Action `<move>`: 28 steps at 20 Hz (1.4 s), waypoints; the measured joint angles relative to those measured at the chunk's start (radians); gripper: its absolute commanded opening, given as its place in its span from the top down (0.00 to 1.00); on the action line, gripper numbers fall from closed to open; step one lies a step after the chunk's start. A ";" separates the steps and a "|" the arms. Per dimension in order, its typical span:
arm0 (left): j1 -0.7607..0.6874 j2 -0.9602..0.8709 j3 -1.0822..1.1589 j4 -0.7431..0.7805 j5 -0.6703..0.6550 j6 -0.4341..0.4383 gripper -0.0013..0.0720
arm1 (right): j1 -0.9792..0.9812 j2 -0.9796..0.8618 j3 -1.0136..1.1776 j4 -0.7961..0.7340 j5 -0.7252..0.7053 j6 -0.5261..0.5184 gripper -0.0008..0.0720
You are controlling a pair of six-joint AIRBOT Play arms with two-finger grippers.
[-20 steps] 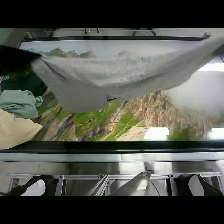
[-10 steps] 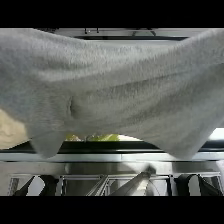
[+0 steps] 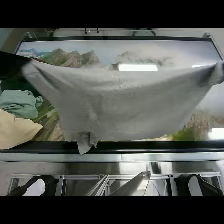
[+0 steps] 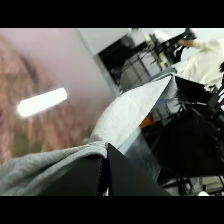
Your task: Fold the shirts.
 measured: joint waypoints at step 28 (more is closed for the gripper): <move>-0.262 -0.987 0.628 0.455 0.123 -0.109 0.96 | 0.058 -1.066 0.225 0.071 -0.058 -0.446 0.95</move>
